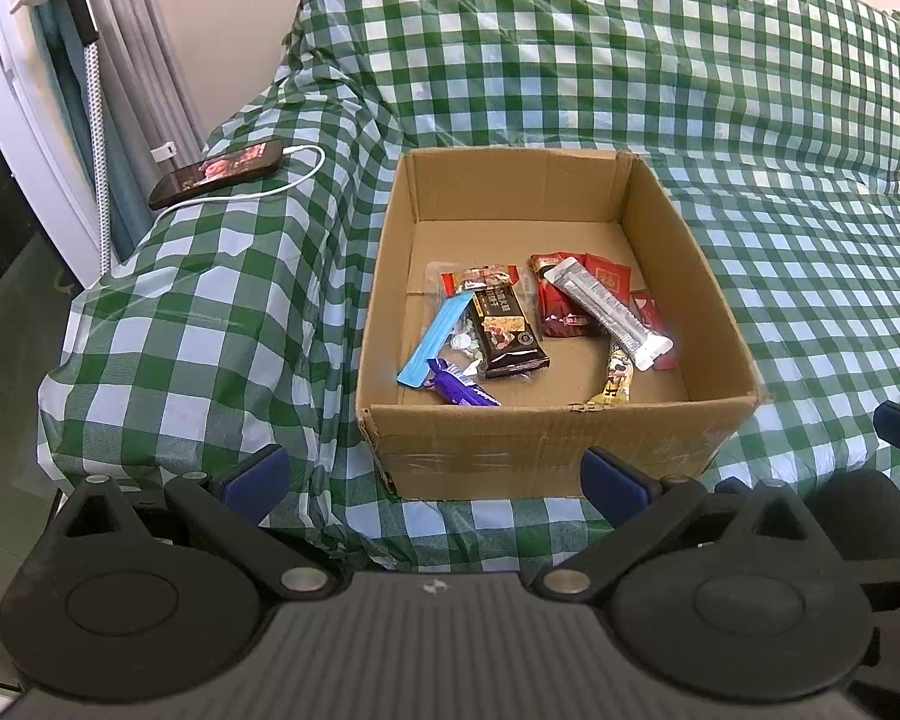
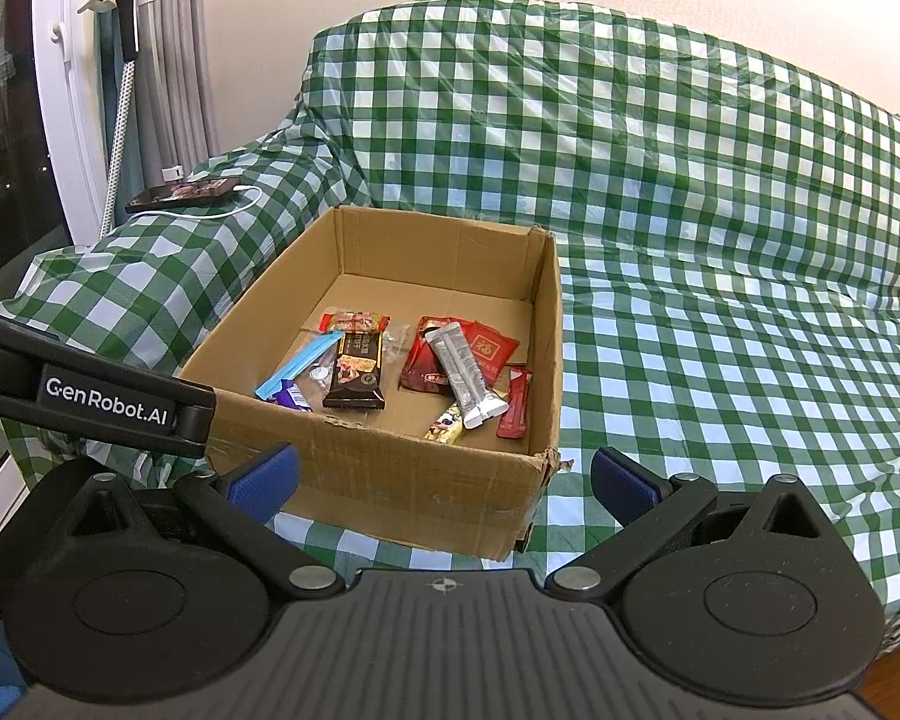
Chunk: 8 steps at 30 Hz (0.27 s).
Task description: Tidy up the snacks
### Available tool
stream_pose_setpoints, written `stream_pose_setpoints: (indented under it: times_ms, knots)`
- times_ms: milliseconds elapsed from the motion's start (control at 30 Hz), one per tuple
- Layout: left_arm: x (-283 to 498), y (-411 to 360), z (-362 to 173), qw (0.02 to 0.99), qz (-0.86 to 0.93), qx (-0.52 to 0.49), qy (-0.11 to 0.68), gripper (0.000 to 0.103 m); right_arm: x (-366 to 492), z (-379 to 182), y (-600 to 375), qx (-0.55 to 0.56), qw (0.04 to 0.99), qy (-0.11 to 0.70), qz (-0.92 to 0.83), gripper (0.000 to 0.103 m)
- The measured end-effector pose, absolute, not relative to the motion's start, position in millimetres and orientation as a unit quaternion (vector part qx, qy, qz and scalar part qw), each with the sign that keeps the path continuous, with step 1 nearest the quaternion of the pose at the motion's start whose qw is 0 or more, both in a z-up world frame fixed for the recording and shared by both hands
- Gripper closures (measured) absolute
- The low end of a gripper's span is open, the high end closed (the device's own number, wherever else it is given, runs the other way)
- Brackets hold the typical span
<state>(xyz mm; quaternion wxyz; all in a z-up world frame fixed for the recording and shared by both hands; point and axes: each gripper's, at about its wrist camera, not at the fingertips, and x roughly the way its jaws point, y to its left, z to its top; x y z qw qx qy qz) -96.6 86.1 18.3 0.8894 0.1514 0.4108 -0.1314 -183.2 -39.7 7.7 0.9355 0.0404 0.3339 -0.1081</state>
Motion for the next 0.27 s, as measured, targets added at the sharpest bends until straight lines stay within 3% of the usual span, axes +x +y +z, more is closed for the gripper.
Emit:
stream_pose_setpoints:
  times_ms: [267]
  knots:
    - [-96.2, 87.5, 15.3, 0.891, -0.122, 0.157, 0.408, 0.000, -184.1, 7.8, -41.6, 0.042, 0.936, 0.334, -0.106, 0.000]
